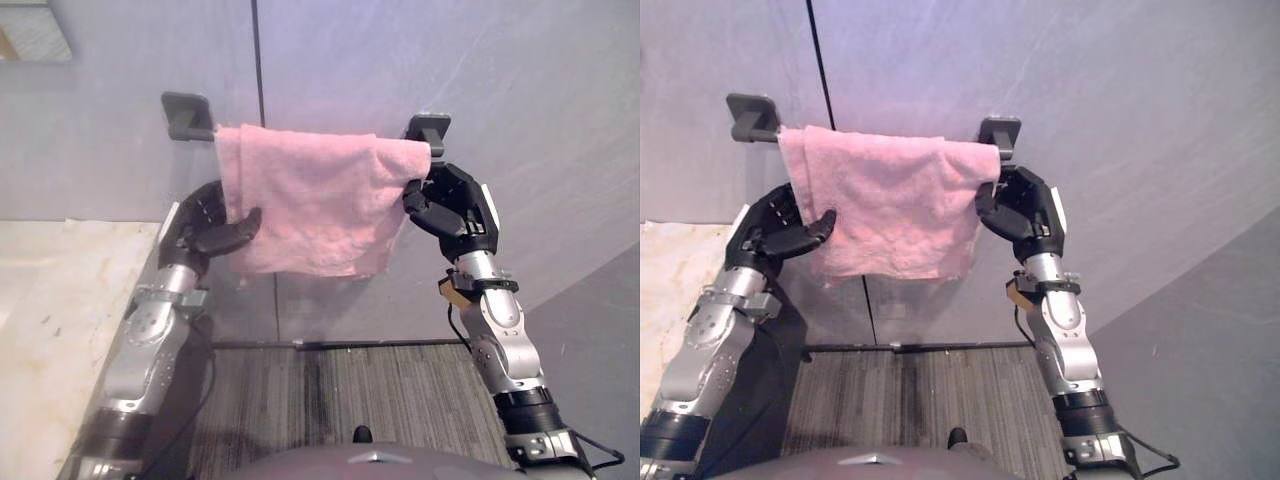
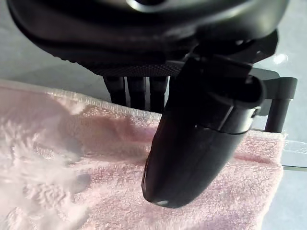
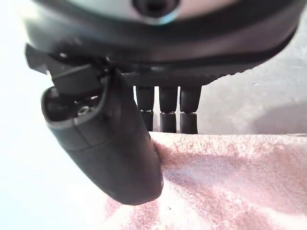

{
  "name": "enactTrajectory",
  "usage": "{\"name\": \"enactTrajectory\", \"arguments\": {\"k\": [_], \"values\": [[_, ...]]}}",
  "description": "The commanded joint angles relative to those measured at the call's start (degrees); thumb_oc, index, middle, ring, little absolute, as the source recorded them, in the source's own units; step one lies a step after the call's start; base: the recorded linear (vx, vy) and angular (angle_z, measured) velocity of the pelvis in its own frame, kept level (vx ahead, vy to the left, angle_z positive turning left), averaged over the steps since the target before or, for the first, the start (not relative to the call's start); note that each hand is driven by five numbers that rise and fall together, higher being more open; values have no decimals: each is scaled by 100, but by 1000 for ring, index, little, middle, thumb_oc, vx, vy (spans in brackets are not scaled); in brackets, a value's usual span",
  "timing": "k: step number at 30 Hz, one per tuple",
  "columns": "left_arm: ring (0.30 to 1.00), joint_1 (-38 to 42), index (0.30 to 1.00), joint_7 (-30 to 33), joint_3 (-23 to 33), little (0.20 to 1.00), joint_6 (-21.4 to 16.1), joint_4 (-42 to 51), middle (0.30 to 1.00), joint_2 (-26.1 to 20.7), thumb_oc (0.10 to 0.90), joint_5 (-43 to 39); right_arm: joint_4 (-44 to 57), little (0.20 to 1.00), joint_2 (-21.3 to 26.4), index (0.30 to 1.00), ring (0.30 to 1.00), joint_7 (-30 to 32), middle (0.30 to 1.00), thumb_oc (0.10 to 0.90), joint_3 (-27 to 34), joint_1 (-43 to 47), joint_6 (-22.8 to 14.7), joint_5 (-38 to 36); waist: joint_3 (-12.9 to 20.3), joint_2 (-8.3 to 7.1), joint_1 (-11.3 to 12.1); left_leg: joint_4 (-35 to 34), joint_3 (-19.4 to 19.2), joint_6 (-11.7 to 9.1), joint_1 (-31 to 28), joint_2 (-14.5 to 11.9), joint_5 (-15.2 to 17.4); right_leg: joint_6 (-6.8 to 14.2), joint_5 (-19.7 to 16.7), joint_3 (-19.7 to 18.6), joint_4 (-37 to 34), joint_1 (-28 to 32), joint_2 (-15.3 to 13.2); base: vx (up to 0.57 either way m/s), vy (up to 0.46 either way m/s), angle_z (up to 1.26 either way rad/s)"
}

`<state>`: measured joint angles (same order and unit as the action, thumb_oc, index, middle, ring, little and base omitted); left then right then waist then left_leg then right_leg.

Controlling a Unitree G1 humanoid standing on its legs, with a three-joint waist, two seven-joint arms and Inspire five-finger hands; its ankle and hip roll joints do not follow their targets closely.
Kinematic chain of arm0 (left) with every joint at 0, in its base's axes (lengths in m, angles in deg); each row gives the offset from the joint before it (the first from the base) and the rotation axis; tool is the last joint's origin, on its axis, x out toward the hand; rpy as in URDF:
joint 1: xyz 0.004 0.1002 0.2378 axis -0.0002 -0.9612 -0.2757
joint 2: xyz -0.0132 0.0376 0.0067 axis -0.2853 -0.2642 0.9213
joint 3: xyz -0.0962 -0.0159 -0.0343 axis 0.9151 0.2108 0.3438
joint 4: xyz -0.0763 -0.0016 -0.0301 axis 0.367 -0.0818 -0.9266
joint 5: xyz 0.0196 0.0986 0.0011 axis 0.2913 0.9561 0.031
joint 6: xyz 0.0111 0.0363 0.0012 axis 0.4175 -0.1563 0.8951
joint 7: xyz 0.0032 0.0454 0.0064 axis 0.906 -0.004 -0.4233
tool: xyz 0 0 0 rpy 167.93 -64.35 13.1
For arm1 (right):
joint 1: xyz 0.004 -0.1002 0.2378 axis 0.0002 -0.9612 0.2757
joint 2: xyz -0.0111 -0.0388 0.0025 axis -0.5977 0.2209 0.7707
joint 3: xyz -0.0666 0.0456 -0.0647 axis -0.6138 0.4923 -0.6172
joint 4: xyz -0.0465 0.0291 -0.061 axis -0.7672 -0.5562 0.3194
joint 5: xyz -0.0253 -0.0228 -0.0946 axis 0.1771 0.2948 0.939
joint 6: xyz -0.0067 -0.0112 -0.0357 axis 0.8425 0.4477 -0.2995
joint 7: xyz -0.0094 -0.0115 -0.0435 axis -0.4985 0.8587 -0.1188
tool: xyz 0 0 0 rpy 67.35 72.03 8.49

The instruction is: Organize the bathroom.

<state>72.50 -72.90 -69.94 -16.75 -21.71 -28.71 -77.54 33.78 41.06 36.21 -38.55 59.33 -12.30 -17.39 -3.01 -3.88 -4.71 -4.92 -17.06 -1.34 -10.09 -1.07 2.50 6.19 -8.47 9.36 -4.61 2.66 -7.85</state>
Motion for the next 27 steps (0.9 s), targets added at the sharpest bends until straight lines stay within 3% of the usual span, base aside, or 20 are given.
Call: {"name": "enactTrajectory", "arguments": {"k": [1, 7, 15, 20, 27], "values": [[900, 825, 900, -78, 103, 900, -729, 178, 900, -14, 800, -145, -517, 300, 259, 300, 300, 129, 300, 400, -54, -845, 190, 262, 54, 386, -216, -8, -135, 215, 120, 35, -19, 437, 495, 211, 537, -47, -65, 0, 0, 0], [900, 1040, 900, -212, 86, 900, -688, 294, 900, -215, 800, -342, -514, 300, 274, 300, 300, 49, 300, 400, -100, -865, 258, 293, 78, 409, -262, -8, -165, 221, 110, 40, -14, 452, 484, 181, 532, -53, -72, 0, 0, 0], [900, 1147, 900, 100, 328, 900, -748, 505, 900, -477, 800, -327, -496, 300, 260, 300, 300, 15, 300, 400, -105, -926, 294, 350, 112, 437, -255, -8, -151, 219, 114, 59, -1, 455, 514, 192, 495, -40, -74, 0, 0, 0], [900, 812, 900, 339, 688, 900, -898, 683, 900, -339, 800, -186, -392, 300, 229, 300, 300, 48, 300, 400, -33, -970, 392, 377, 91, 418, -173, -8, -84, 217, 128, 70, 4, 428, 564, 227, 503, -18, -67, 0, 0, 0], [900, 647, 900, 420, 762, 900, -970, 912, 900, -118, 800, -19, -393, 300, 176, 300, 300, 67, 300, 400, -21, -1007, 395, 376, 68, 360, -98, -8, -25, 209, 137, 70, 4, 432, 561, 310, 524, -3, -98, 0, 0, 0]]}}
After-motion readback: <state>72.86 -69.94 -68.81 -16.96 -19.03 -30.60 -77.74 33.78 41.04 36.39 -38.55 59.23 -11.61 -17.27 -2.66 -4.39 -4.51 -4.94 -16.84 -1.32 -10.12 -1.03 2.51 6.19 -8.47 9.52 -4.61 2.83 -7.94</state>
